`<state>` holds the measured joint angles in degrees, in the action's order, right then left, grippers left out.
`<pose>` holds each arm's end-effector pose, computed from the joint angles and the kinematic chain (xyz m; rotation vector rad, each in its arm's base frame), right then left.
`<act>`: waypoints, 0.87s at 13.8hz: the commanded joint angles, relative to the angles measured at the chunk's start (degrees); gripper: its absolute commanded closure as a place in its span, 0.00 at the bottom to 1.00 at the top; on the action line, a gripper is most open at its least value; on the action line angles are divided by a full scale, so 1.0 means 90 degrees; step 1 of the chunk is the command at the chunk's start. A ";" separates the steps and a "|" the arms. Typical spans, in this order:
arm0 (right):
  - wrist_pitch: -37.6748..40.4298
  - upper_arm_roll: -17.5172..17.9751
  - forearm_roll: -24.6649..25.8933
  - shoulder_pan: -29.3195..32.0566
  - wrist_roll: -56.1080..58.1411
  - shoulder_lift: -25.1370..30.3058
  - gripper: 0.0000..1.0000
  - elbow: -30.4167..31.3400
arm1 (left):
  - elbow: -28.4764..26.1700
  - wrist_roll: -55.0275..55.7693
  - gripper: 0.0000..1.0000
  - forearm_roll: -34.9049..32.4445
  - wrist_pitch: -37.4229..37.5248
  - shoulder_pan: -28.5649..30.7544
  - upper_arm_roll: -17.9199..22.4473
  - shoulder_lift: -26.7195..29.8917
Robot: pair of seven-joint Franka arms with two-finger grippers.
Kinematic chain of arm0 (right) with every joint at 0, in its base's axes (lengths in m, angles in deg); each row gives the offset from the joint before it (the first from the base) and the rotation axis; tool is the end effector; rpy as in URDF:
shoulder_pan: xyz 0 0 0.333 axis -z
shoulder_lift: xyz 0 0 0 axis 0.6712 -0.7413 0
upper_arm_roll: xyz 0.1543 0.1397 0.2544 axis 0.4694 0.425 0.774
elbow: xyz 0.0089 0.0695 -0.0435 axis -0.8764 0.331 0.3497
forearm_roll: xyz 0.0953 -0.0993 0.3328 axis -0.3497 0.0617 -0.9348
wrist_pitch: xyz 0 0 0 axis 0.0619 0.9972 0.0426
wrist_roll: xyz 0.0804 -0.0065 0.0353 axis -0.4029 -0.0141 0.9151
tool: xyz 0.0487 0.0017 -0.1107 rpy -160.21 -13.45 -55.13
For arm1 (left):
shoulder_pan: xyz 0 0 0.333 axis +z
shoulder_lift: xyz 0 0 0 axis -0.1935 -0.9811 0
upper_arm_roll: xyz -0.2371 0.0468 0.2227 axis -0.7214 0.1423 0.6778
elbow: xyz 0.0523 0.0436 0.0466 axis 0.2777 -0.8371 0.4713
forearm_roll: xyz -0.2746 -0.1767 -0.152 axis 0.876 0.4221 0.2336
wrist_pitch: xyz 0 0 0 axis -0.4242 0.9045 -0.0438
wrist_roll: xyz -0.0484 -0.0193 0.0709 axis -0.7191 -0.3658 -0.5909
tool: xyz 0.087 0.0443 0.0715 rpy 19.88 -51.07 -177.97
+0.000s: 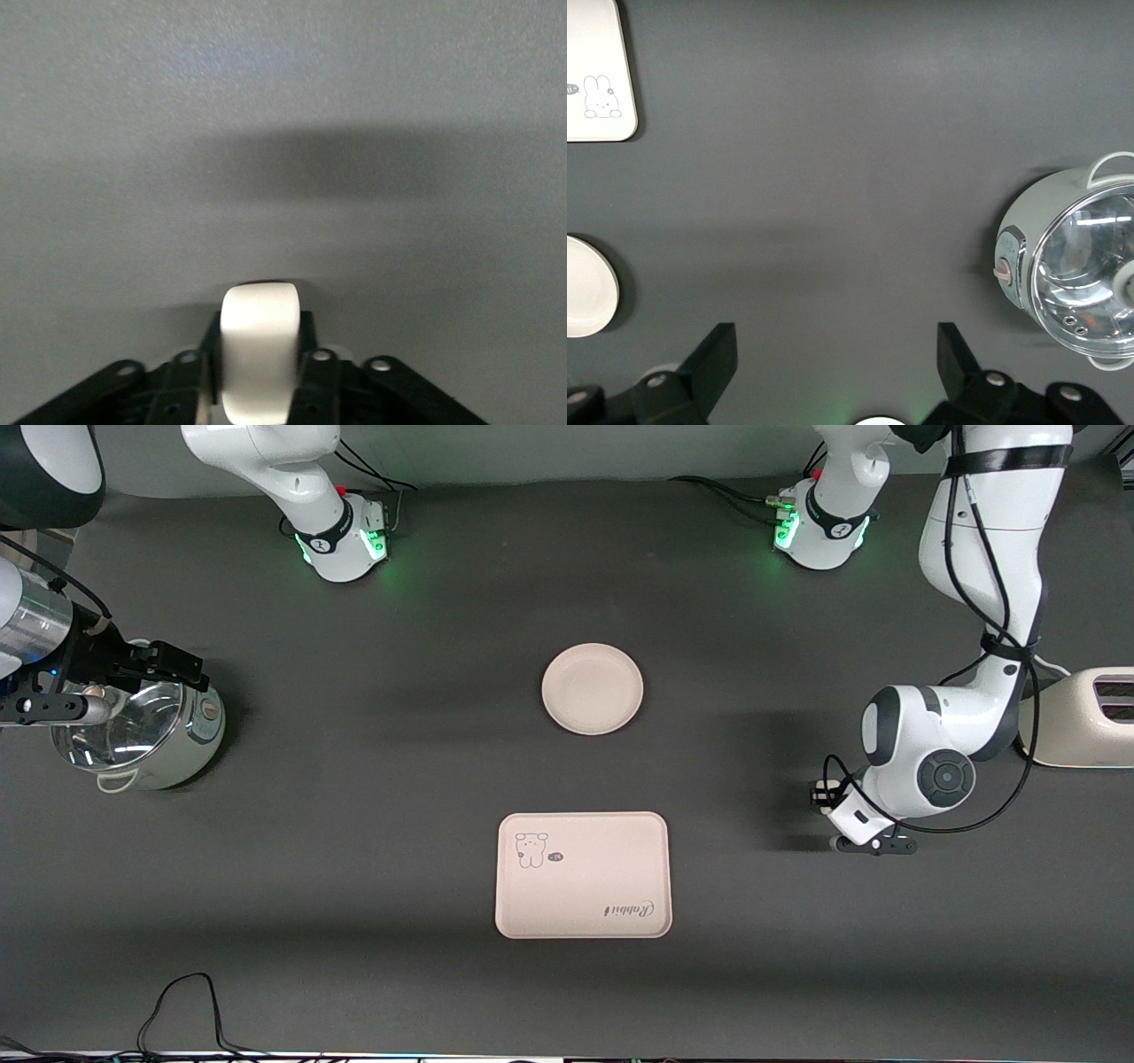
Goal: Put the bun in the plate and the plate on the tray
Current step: 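Carry the bun with the left gripper and lower it onto the plate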
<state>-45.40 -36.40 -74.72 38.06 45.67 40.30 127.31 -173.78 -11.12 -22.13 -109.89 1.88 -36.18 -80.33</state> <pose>0.5083 0.0140 0.5804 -3.1116 0.0512 0.1662 0.5980 -0.0627 0.2099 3.1258 -0.0483 -0.2323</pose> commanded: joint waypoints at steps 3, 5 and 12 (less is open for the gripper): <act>0.0028 -0.0033 -0.0180 -0.0120 0.0113 0.0043 0.00 0.0065 | -0.0116 0.0002 0.86 0.0032 0.1217 0.0015 0.0020 0.1193; 0.0037 -0.0042 -0.0405 -0.0140 0.0103 0.0072 0.00 0.0065 | -0.0106 0.0012 0.85 0.0012 0.2048 0.0034 0.0059 0.1974; -0.0274 -0.0023 -0.0776 -0.0247 0.0122 0.0034 0.00 0.0162 | 0.0255 -0.0076 0.83 -0.0232 0.4384 0.0239 0.0294 0.4162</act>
<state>-45.75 -36.30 -79.84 36.63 45.67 40.29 127.53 -171.20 -11.39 -23.19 -73.54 4.20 -33.47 -46.72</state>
